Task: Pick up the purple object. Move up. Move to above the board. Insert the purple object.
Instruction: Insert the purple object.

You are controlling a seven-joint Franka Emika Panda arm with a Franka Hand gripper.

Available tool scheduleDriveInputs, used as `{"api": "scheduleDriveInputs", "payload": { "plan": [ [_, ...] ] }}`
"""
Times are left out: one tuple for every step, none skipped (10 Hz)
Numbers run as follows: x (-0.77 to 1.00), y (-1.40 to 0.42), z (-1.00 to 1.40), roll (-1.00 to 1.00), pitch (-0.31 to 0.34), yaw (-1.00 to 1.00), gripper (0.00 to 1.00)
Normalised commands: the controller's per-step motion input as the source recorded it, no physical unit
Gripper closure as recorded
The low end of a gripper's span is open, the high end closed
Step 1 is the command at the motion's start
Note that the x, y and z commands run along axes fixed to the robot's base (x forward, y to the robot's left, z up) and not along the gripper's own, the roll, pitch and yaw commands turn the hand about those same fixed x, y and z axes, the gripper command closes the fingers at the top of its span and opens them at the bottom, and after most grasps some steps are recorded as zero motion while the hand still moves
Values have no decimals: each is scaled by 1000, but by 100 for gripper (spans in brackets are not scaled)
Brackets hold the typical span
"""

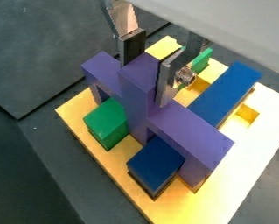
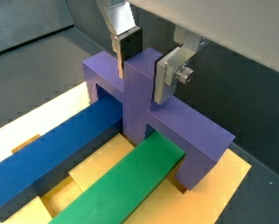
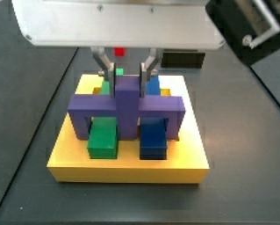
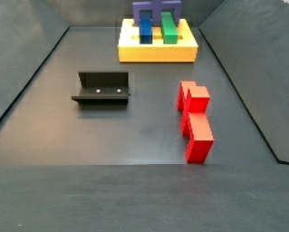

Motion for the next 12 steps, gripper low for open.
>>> {"api": "scheduleDriveInputs", "payload": {
  "plan": [
    [0, -97, -174, 0, 0, 0, 100],
    [0, -117, -160, -1, -3, 0, 100],
    [0, -97, -194, 0, -10, 0, 100],
    [49, -23, -291, 0, 0, 0, 100],
    [197, 0, -323, 0, 0, 0, 100],
    [289, -3, -309, 0, 0, 0, 100],
    [197, -9, -317, 0, 0, -17, 100],
    [11, 0, -351, 0, -24, 0, 100],
    [0, 0, -317, 0, -9, 0, 100],
    [0, 0, -191, 0, 0, 0, 100],
    [54, -20, -37, 0, 0, 0, 100],
    [109, -17, -626, -27, -106, -100, 100]
  ]
}}
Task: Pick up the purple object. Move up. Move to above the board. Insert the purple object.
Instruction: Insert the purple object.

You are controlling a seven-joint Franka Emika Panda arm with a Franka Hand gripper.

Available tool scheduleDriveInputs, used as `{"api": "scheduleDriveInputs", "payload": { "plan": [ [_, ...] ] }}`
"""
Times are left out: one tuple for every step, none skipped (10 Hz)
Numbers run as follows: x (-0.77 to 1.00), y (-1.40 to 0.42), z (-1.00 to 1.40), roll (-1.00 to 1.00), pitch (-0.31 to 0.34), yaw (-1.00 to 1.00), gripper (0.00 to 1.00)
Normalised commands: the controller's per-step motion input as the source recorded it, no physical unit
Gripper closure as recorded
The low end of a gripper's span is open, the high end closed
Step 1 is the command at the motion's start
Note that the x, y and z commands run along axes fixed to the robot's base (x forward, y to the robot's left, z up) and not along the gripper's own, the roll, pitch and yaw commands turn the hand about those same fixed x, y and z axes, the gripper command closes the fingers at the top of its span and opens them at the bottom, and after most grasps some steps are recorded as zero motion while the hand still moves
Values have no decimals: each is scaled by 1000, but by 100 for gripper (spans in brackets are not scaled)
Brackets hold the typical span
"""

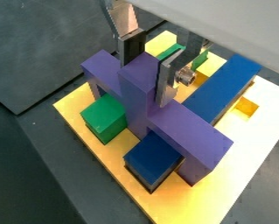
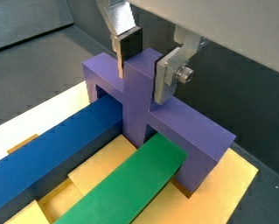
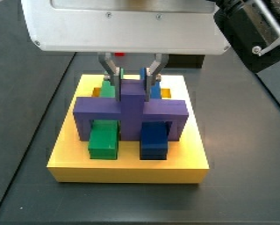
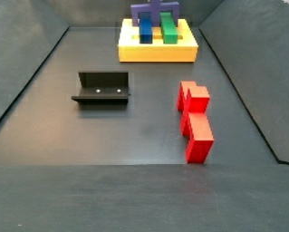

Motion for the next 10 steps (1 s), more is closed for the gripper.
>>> {"api": "scheduleDriveInputs", "payload": {
  "plan": [
    [206, 83, -400, -111, -14, -289, 100],
    [269, 57, -143, -79, 0, -317, 100],
    [337, 0, -40, -16, 53, -314, 100],
    [157, 0, -103, -24, 0, -234, 100],
    [-43, 0, -346, -59, -107, -17, 100],
    [-63, 0, -503, -50, -154, 0, 100],
    [0, 0, -629, -77, -170, 0, 100],
    [0, 0, -674, -83, -189, 0, 100],
    [0, 0, -363, -46, -134, 0, 100],
    [0, 0, 0, 0, 0, 0, 100]
  ]
}}
